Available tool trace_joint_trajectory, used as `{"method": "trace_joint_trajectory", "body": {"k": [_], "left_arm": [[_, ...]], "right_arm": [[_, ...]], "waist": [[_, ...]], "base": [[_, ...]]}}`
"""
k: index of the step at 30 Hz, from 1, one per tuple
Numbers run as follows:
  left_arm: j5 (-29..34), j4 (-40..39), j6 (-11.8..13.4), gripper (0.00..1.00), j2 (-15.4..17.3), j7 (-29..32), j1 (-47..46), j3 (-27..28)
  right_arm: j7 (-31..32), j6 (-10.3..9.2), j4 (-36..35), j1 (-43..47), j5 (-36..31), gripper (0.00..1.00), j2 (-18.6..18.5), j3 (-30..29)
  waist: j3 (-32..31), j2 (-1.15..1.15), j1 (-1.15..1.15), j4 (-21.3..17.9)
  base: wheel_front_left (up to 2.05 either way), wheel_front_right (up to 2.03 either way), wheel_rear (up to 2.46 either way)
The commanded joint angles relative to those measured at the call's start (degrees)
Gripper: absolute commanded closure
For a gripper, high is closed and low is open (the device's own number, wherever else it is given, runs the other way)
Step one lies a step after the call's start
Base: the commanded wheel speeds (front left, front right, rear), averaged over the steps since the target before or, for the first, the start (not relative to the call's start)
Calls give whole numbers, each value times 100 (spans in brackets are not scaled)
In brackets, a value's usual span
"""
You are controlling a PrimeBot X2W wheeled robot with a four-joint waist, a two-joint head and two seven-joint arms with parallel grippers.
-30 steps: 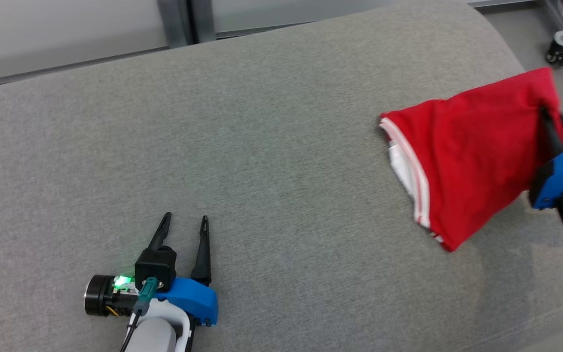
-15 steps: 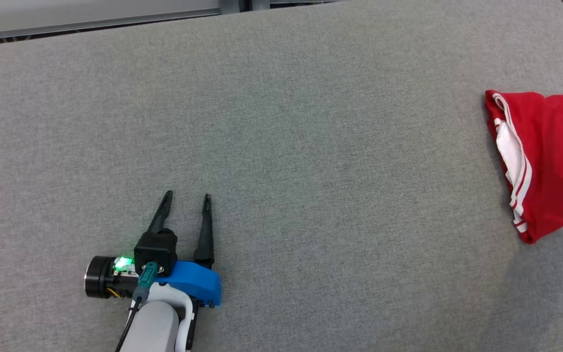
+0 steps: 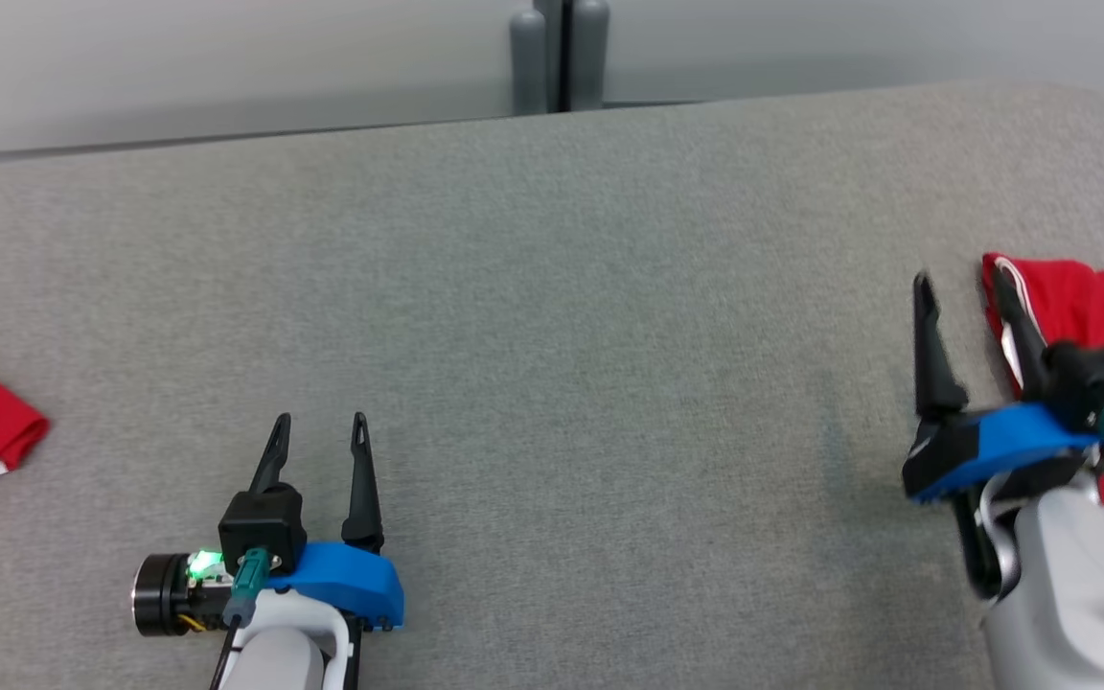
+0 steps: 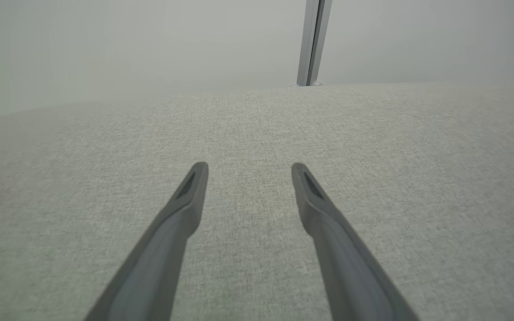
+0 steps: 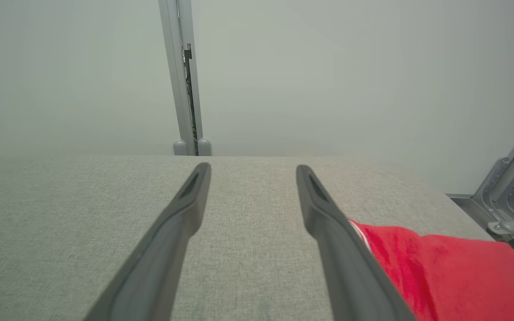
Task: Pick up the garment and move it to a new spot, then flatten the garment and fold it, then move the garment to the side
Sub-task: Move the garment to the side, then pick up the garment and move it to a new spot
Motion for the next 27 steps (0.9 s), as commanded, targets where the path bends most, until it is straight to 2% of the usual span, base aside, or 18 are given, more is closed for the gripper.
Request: {"method": "trace_joint_trajectory", "body": {"k": [1,6,13,19,27], "left_arm": [[-48,-39,42,0,0,2,94,16],[-127,-135,113,0,-1,1,269,93],[-245,-205,171,0,1,1,580,327],[-241,-243,150,0,-1,1,824,478],[-271,-339,110,0,-1,1,1006,598]], "right_arm": [[-24,-1,-27,262,70,0,61,47],[-23,-1,-13,799,146,0,229,210],[-23,-1,-33,1182,323,0,277,411],[-24,-1,-17,1345,474,0,272,648],[-23,-1,-30,1525,687,0,272,813]], "waist": [[-95,-1,0,71],[-401,-1,0,245],[-876,-1,0,345],[-1230,-1,0,356],[-1402,-1,0,375]], "base": [[0,0,0],[0,0,0],[0,0,0],[0,0,0],[0,0,0]]}}
